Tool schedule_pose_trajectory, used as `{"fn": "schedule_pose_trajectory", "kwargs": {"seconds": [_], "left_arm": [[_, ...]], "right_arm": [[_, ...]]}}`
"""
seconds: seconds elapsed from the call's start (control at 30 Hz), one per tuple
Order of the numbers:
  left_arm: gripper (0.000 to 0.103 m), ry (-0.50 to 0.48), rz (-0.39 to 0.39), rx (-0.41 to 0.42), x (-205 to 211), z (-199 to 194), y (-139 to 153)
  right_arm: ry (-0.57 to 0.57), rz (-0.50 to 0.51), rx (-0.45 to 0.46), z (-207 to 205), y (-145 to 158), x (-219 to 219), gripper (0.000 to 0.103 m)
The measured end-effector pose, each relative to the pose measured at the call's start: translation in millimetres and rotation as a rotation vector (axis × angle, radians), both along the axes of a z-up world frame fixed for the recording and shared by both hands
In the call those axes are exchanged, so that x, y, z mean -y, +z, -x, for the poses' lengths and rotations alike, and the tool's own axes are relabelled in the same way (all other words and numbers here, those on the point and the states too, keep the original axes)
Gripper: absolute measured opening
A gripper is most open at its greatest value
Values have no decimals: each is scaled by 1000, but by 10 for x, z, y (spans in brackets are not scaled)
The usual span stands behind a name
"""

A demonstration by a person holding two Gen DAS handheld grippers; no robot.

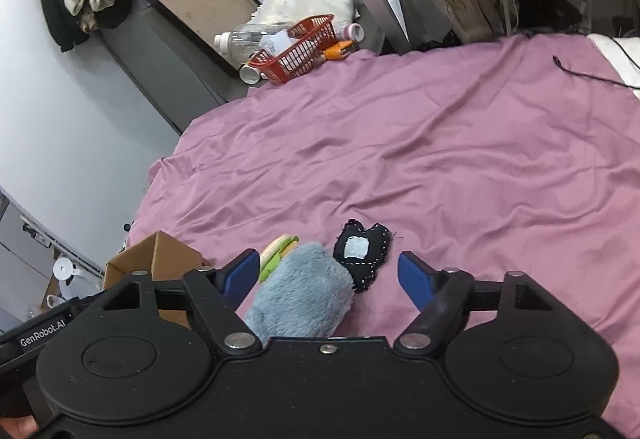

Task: Organize soft objects
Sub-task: 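Withdraw both grippers from the box toward the grey plush, then grasp the grey fluffy plush with the left gripper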

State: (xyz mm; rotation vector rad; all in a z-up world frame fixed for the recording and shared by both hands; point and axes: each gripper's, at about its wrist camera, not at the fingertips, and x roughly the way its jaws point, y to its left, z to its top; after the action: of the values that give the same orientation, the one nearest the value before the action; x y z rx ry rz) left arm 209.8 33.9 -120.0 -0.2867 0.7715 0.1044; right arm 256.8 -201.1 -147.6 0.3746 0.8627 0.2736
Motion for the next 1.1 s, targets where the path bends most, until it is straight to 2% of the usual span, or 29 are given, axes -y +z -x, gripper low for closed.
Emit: {"fn": "schedule_pose_trajectory", "kwargs": {"seconds": [0.17,0.33,0.5,0.57,0.67,0.8,0.97,1.0,1.03,1.07,1.1], "left_arm": [[85,-39,1,-43,132,-188,-106],[72,-64,-9,-82,230,-423,-204],[61,-76,34,-103,332,-584,-371],[60,-83,42,-133,378,-654,-463],[59,-89,50,-185,421,-720,-585],[59,-95,126,-262,434,-773,-712],[59,-48,188,-312,437,-768,-785],[53,-36,208,-321,437,-766,-791],[47,-28,238,-331,439,-767,-805],[36,-20,275,-350,437,-764,-826],[26,-6,306,-368,436,-759,-846]], "right_arm": [[-1,-26,-35,-140,-157,21,66],[9,-63,-73,-238,-274,49,65],[22,-91,-102,-314,-385,59,65],[17,-112,-132,-352,-436,65,60],[17,-147,-151,-378,-448,57,60],[18,-178,-173,-405,-465,46,60],[-2,-174,-220,-408,-541,73,58],[-4,-171,-236,-412,-570,79,56],[-8,-167,-254,-414,-609,87,48],[-12,-162,-280,-415,-651,90,44],[-17,-173,-312,-415,-695,103,44]]}}
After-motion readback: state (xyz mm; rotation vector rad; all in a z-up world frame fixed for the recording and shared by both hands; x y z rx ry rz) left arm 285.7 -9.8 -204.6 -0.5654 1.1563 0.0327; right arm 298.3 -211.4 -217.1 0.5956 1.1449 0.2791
